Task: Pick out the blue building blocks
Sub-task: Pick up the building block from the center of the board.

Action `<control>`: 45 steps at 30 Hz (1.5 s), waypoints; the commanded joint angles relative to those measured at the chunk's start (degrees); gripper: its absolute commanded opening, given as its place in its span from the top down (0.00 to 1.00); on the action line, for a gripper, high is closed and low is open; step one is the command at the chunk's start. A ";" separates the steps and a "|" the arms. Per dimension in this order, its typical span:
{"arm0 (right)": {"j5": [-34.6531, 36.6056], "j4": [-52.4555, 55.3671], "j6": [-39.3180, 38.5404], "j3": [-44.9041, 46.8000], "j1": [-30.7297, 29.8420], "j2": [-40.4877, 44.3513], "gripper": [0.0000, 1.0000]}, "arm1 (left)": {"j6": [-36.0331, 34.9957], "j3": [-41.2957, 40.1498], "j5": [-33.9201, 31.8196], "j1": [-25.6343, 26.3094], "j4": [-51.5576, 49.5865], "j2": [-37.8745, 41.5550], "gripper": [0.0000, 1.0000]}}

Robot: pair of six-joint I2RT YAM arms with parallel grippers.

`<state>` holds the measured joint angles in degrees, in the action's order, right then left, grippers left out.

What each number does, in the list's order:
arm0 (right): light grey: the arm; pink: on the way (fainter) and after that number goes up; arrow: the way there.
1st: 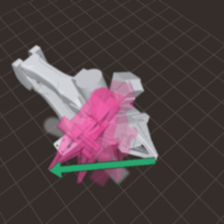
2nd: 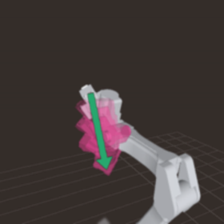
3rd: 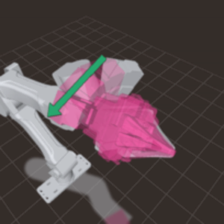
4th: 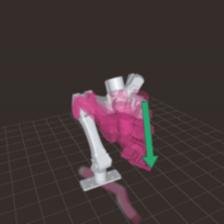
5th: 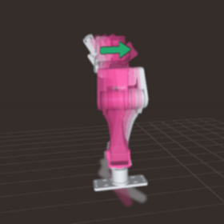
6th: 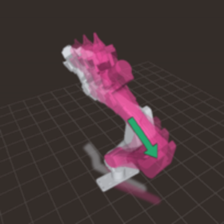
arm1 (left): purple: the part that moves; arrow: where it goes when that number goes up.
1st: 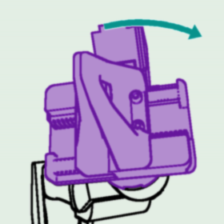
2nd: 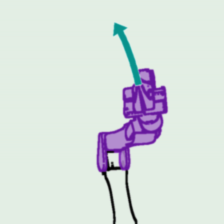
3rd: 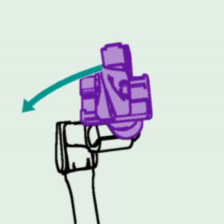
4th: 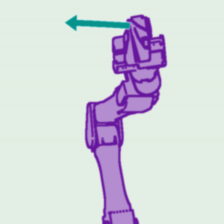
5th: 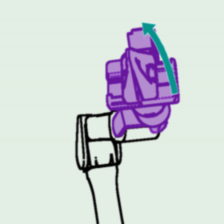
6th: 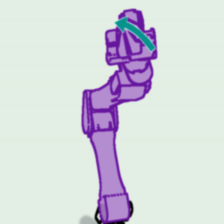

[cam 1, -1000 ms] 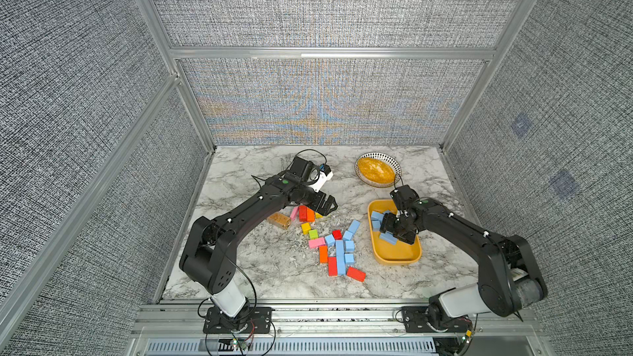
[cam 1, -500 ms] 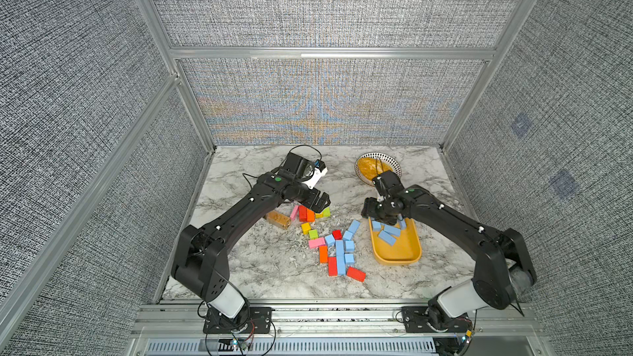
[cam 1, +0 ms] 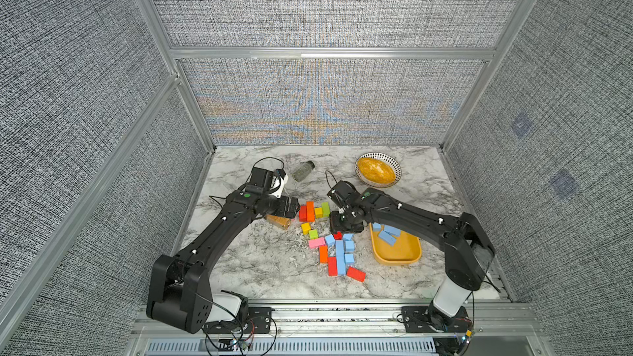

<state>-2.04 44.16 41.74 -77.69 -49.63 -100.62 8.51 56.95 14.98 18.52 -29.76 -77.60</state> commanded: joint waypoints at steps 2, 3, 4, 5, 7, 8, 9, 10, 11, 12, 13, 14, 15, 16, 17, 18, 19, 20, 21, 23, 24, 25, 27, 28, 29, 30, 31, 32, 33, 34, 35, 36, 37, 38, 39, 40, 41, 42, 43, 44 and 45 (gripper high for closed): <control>-0.12 2.51 6.61 0.36 -3.53 -0.20 0.43 | 5.82 0.03 1.09 -0.24 5.69 -0.47 0.00; -0.15 2.31 7.71 0.80 -4.16 -0.15 0.45 | 6.94 -0.07 1.36 -0.24 6.20 -0.59 0.00; -0.50 1.27 7.87 1.44 -4.69 0.07 0.46 | 7.10 -0.34 1.79 -0.24 6.94 -0.33 0.00; -0.38 0.49 7.84 2.09 -5.08 0.28 0.47 | 7.11 -0.37 1.90 -0.24 7.17 -0.21 0.00; 0.38 0.16 8.12 3.49 -5.35 0.18 0.48 | 7.16 0.66 1.14 -0.24 5.81 -0.43 0.00; 1.04 -0.28 7.87 3.98 -5.47 0.12 0.48 | 6.68 1.25 1.05 -0.24 5.16 -0.53 0.00; 1.92 -0.91 7.62 4.66 -5.48 0.17 0.49 | 5.96 1.79 0.77 -0.24 4.61 -0.53 0.00; 2.29 -2.11 7.37 5.36 -5.35 0.22 0.51 | 5.44 2.12 0.22 -0.24 4.05 -0.54 0.00; 2.24 -3.54 7.17 5.89 -5.15 0.16 0.52 | 5.02 2.36 -0.29 -0.29 3.56 -0.58 0.00; 2.05 -5.20 6.81 6.30 -4.97 -0.11 0.52 | 4.36 2.47 -0.54 -0.24 3.23 -0.58 0.00; 2.00 -6.72 6.63 6.54 -4.89 -0.48 0.53 | 3.97 2.57 -0.65 -0.29 2.90 -0.64 0.00; 1.96 -7.71 6.55 6.59 -4.93 -0.95 0.53 | 3.80 2.60 -0.74 -0.25 2.63 -0.63 0.00; 1.96 -8.41 6.37 6.35 -4.82 -1.69 0.54 | 3.47 2.43 -0.77 -0.24 2.54 -0.55 0.00; 2.11 -8.80 6.03 5.88 -4.78 -2.59 0.54 | 3.16 2.13 -0.81 -0.25 2.56 -0.54 0.00; 2.13 -8.83 5.56 5.37 -4.69 -3.39 0.54 | 2.83 1.89 -0.84 -0.24 2.60 -0.53 0.00; 2.38 -8.50 4.81 4.53 -4.61 -4.26 0.54 | 2.45 1.52 -1.00 -0.24 2.66 -0.55 0.00; 2.85 -7.86 4.05 3.75 -4.60 -5.16 0.54 | 1.94 0.88 -1.33 -0.29 3.01 -0.45 0.00; 3.37 -7.26 3.38 3.01 -4.52 -5.72 0.54 | 1.50 0.36 -1.64 -0.24 3.34 -0.36 0.00; 4.11 -6.30 2.74 2.28 -4.38 -6.33 0.54 | 1.05 -0.03 -2.00 -0.24 3.35 -0.52 0.00; 5.82 -4.75 1.86 1.13 -4.03 -6.97 0.54 | -0.06 -0.02 -2.25 -0.24 2.04 -1.51 0.00; 6.38 -4.22 1.03 0.77 -3.77 -7.21 0.53 | -0.40 0.16 -2.39 -0.24 1.10 -2.24 0.00; 6.44 -4.09 0.05 0.53 -3.35 -7.47 0.53 | -0.73 0.11 -2.61 -0.24 0.62 -2.59 0.00; 5.71 -4.38 -1.70 0.84 -2.35 -7.60 0.54 | -1.26 -0.78 -2.75 -0.30 1.48 -2.51 0.00; 5.28 -4.88 -2.53 1.41 -1.87 -7.51 0.54 | -1.52 -1.40 -2.96 -0.24 2.38 -2.34 0.00; 4.85 -5.11 -3.14 1.84 -1.56 -7.43 0.54 | -1.48 -1.86 -3.34 -0.26 2.84 -2.30 0.00; 4.20 -5.22 -3.44 2.46 -1.15 -7.40 0.54 | -1.48 -2.01 -3.47 -0.24 2.83 -2.37 0.00; 3.36 -5.31 -3.69 2.92 -0.66 -7.38 0.54 | -1.57 -1.85 -3.43 -0.25 2.45 -2.48 0.00; 2.80 -5.29 -3.89 3.14 -0.43 -7.29 0.53 | -1.62 -1.56 -3.38 -0.27 2.09 -2.55 0.00; 2.73 -5.61 -4.09 3.40 -0.23 -7.22 0.53 | -1.57 -1.21 -3.23 -0.31 2.12 -2.68 0.00; 2.83 -6.18 -4.39 3.72 -0.10 -7.33 0.52 | -1.51 -1.05 -2.99 -0.31 2.52 -2.82 0.00; 2.75 -6.81 -4.63 3.99 0.13 -7.54 0.52 | -1.59 -1.13 -2.96 -0.31 3.32 -2.90 0.00; 2.53 -7.32 -4.59 4.16 0.38 -7.84 0.52 | -1.49 -1.39 -3.14 -0.32 4.22 -3.23 0.00; 2.07 -7.06 -4.08 3.88 0.50 -8.30 0.52 | -1.19 -1.14 -3.46 -0.33 4.27 -3.70 0.00; 2.04 -6.90 -3.83 3.33 0.40 -8.29 0.52 | -1.13 -0.61 -3.26 -0.34 3.69 -4.25 0.00; 2.29 -7.30 -3.83 3.08 0.02 -8.13 0.52 | -0.96 -0.04 -2.87 -0.33 3.34 -4.67 0.00; 2.06 -7.95 -3.66 3.01 -0.20 -7.93 0.52 | -0.22 0.30 -2.41 -0.33 3.35 -4.91 0.00; 1.43 -8.27 -3.60 2.79 -0.21 -7.93 0.51 | 0.32 0.56 -1.96 -0.33 3.52 -5.01 0.00; 1.25 -8.31 -3.57 2.34 -0.42 -7.90 0.50 | 0.59 0.70 -1.32 -0.33 3.97 -4.96 0.00; 1.55 -8.15 -3.59 1.93 -0.73 -7.89 0.48 | 0.88 0.94 -1.26 -0.33 4.05 -4.81 0.00; 1.67 -7.97 -3.65 1.61 -0.83 -7.77 0.47 | 1.02 1.31 -1.49 -0.33 3.73 -4.63 0.00; 1.84 -7.80 -3.80 1.33 -0.91 -7.88 0.46 | 0.74 1.57 -1.74 -0.33 3.46 -4.37 0.00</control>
<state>-0.64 35.09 38.26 -75.59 -50.30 -108.42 8.69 57.71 12.60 18.24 -27.05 -82.46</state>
